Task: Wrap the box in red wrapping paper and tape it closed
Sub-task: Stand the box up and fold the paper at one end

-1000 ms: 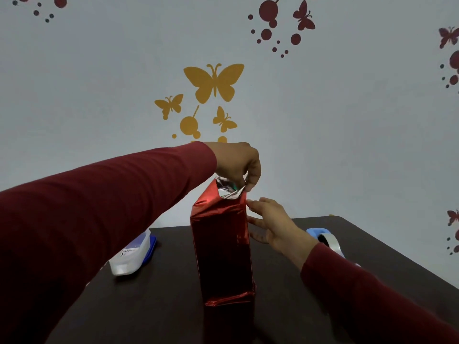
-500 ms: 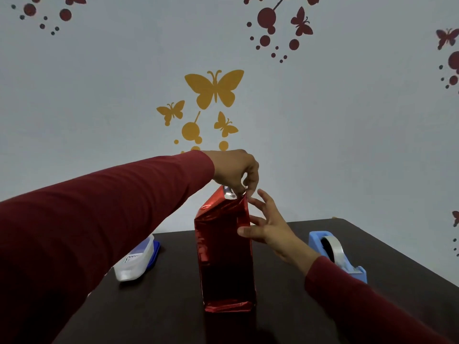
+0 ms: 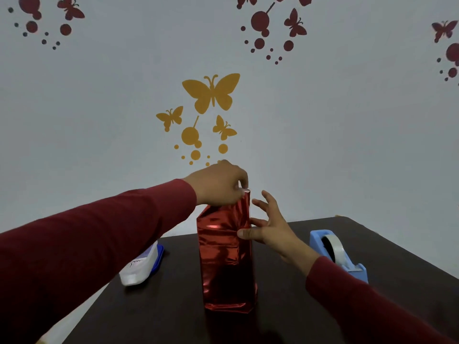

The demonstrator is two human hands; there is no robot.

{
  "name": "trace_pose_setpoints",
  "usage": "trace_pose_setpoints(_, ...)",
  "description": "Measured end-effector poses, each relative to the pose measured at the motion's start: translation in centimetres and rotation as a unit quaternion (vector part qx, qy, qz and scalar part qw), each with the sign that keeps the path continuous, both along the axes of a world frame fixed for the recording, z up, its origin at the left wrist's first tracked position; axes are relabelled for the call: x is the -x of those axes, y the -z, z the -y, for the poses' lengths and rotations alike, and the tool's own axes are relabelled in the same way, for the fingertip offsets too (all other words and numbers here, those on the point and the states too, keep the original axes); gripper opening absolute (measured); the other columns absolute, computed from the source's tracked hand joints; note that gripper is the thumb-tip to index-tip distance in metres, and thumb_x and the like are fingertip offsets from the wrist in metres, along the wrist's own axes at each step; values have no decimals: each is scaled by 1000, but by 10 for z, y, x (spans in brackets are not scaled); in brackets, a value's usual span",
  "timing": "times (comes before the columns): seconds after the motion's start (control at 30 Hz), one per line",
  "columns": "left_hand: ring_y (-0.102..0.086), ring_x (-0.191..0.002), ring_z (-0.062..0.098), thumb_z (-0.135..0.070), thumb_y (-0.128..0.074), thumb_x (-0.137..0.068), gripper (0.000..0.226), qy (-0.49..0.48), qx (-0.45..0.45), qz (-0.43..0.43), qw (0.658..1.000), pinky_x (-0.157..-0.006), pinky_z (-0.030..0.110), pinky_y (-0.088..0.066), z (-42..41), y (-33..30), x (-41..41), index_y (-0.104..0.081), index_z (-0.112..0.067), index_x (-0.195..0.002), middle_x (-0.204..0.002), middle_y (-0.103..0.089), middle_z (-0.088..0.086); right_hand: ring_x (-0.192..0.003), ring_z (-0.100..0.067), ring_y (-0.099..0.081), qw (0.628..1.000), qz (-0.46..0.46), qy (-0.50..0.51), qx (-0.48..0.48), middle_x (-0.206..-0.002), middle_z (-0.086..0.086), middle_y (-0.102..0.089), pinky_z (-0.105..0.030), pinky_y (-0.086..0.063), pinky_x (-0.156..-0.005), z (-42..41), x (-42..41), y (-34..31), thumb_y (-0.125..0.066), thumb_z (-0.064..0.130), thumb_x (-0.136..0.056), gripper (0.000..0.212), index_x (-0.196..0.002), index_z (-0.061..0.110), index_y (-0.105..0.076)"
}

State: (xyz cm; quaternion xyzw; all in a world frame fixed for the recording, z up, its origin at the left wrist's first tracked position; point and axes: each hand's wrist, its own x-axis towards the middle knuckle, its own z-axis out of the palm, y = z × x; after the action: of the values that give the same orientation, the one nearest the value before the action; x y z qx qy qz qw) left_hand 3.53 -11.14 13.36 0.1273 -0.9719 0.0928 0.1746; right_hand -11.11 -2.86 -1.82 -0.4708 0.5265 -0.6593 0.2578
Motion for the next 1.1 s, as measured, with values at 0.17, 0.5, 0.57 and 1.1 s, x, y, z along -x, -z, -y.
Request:
trace_pose_setpoints(0.17, -70, -80, 7, -55, -63, -95, 35, 0, -137, -115, 984, -74, 30, -54, 2, -6, -6, -63, -24, -113, -84, -73, -9, -133, -22, -53, 1000, -11, 2, -8, -161, 15, -31, -35, -59, -93, -2, 0, 0, -91, 0, -73, 129, -161, 43, -9)
trace_pose_setpoints(0.5, -73, -73, 13, -37, -61, -95, 30, -19, -141, -220, 965, -79, 38, -61, -2, -8, 11, -62, -22, -121, -80, -75, -2, -135, -25, -53, 1000, -23, -5, -10, -164, 12, -29, -39, -61, -92, -5, 0, -2, -91, -2, -72, 131, -162, 43, -7)
trace_pose_setpoints(0.57, -72, -80, 8, -51, -72, -89, 45, -17, -174, -138, 975, -82, 33, -57, 1, -15, 4, -61, -25, -124, -87, -75, -5, -136, -26, -53, 1000, -16, -7, -10, -163, 12, -29, -32, -62, -82, -7, 3, -2, -91, -3, -72, 131, -162, 43, -7)
trace_pose_setpoints(1.1, -70, -89, 6, -37, -90, -76, 56, -18, -194, -1, 981, -86, 25, -53, 19, 10, -25, -67, -25, -126, -96, -76, -8, -134, -28, -56, 999, -33, -30, -25, -163, 15, -32, -39, -62, -90, -10, 19, -11, -86, -8, -76, 130, -160, 51, -6)
